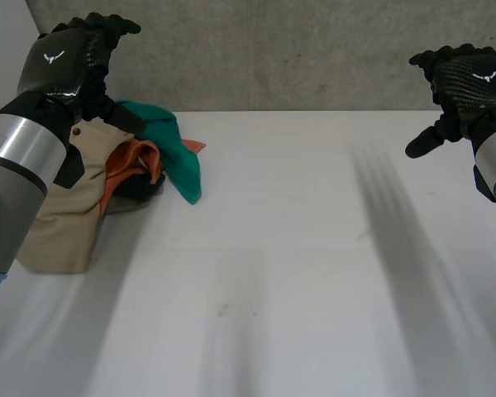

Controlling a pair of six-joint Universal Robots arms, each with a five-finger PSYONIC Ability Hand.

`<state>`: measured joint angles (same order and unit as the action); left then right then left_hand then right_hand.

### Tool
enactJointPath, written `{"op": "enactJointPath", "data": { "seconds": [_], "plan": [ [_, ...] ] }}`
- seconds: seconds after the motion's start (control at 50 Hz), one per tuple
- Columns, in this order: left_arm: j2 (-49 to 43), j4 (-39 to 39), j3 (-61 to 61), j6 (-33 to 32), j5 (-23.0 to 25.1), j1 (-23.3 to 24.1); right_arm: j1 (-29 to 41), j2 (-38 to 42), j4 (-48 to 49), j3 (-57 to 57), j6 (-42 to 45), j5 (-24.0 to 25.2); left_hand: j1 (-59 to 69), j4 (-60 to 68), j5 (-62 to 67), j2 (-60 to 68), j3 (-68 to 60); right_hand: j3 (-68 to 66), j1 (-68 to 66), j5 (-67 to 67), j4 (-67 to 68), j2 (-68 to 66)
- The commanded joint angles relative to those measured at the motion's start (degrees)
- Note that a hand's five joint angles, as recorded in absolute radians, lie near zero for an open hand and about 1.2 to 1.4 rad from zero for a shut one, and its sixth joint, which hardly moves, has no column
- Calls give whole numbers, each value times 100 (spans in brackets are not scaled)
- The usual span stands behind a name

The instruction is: Fold the laundry.

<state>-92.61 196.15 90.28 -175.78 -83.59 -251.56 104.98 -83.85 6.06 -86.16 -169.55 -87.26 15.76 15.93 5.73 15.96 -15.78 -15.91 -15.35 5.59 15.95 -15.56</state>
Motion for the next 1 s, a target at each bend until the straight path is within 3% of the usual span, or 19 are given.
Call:
{"op": "enactJointPath", "data": {
  "seconds": [0.02, 0.22, 0.34, 0.42, 0.44, 0.58, 0.66, 0.8, 0.88, 0.94, 0.96, 1.0],
  "plan": [
    [-11, 2, -1, -9, -8, 2, -3, 0, 27, -15, 1, -1, -555, -572, -551, -575, 556, 591, 535, -559, -595, 556],
    [-55, -60, -89, -27, -52, -7, 5, 0, 18, -15, 10, 7, -471, -488, -467, -491, 472, 591, 535, -559, -595, 556],
    [-257, -104, -387, -316, -438, -121, 5, 0, 9, -15, 45, -1, -420, -437, -417, -440, 421, 591, 535, -559, -595, 556],
    [-818, -68, -774, -1237, -623, -480, 5, -9, 9, -15, 53, 7, -437, -454, -433, -457, 438, 591, 535, -559, -595, 556],
    [-1133, -95, -975, -1796, -667, -673, 5, -9, 9, -15, 53, 7, -437, -454, -433, -457, 438, 591, 535, -559, -595, 556],
    [-2654, 203, -1696, -4075, -659, -1167, 32, -18, 9, -15, 62, 25, -420, -437, -417, -440, 421, 591, 535, -559, -595, 556],
    [-3419, 510, -2048, -4499, -632, -1316, 58, -9, 9, -23, 62, 34, -437, -454, -433, -457, 438, 591, 535, -559, -595, 556],
    [-3904, 643, -2313, -4527, -615, -1580, 76, 9, 9, -32, 62, 51, -253, -270, -249, -273, 254, 591, 535, -559, -595, 556],
    [-3992, 679, -2339, -4518, -615, -1580, 67, 18, 9, -41, 71, 51, 1089, 1072, 1092, 1069, -1088, 591, 535, -559, -595, 556],
    [-3993, 731, -2313, -4483, -615, -1554, 67, 44, 9, -32, 71, 51, 4397, 4380, 4400, 4376, -4395, 591, 535, -559, -595, 556],
    [-3949, 775, -2269, -4448, -623, -1519, 67, 61, 9, -32, 71, 51, 6389, 6372, 6393, 6369, -6388, 591, 535, -559, -595, 556],
    [-3931, 828, -2234, -4404, -623, -1475, 58, 70, 9, -24, 71, 60, 6424, 6407, 6427, 6404, -6422, 591, 535, -559, -595, 556]
  ]
}}
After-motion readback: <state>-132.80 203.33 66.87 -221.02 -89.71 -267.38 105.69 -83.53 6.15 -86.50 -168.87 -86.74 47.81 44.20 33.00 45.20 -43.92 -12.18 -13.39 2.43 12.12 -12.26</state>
